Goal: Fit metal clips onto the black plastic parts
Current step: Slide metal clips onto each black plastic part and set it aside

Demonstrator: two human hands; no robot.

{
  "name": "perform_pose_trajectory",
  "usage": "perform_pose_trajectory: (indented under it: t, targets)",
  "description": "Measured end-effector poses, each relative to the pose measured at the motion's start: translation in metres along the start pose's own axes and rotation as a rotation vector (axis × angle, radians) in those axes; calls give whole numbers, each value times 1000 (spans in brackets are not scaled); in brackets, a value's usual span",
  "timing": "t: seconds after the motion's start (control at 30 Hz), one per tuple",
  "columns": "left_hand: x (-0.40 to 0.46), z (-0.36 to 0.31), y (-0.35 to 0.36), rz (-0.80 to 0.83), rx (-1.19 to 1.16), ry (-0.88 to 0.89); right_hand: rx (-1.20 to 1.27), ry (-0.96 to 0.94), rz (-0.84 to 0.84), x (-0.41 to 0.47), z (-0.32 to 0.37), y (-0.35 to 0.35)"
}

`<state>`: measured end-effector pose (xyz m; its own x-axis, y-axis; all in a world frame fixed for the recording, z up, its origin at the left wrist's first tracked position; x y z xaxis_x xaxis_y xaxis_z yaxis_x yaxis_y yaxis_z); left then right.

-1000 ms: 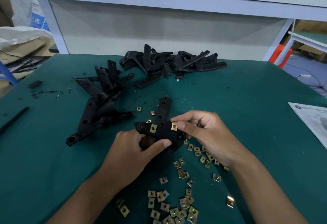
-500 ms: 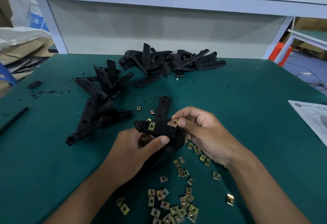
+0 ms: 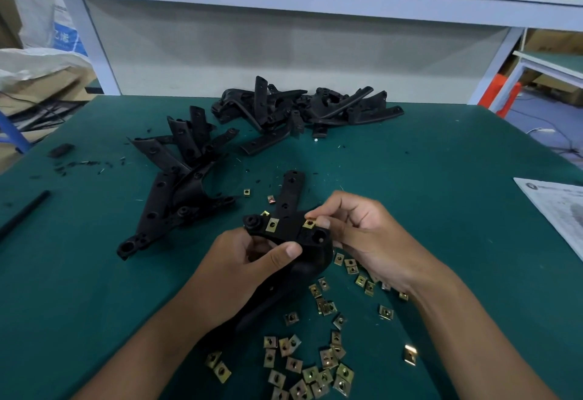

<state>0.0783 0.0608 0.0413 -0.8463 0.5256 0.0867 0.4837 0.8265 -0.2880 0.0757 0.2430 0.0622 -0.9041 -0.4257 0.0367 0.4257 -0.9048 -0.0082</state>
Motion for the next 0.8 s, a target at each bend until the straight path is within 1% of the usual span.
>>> perform_pose_trajectory:
  t: [0.07, 0.23, 0.3, 0.37, 0.43, 0.53, 0.6, 0.67, 0.73, 0.8]
  targets:
    - [0, -1, 0, 18, 34, 13, -76, -17, -16, -2, 2, -2]
    - [0, 5, -3, 42, 81, -35, -208, -68, -19, -2, 3, -5]
    - [-1, 6, -4, 42, 87, -37, -249, -62, -10, -3, 2, -6]
    - [-1, 5, -6, 14, 99, -26, -244, -16, 11, -4, 0, -7]
    - [-1, 5, -8, -31, 109, -17, -183, 14, 45, -5, -1, -5]
    - [1, 10, -10, -118, 59, -39, -144, -12, 42, -3, -2, 2]
    - [0, 16, -12, -161, 8, -57, -143, -59, -41, 0, -5, 5]
    - [0, 19, -10, -168, -49, -47, -198, -101, -124, 2, -7, 5]
    - [1, 17, -9, -185, -109, -26, -195, -126, -141, 3, -7, 6]
    - [3, 14, -11, -244, -201, 3, -149, -154, -143, 4, -7, 5]
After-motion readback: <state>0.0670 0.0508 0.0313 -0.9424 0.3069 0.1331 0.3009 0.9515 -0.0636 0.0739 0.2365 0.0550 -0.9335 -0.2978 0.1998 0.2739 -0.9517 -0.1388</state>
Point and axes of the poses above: each hand's wrist, its own x-axis towards the middle knuckle, its own y-axis out of the palm, z = x × y, the point moved 4 cm from there along x, towards the middle knuckle, and after that the axes turned 7 degrees about z, right-handed, at the moved point
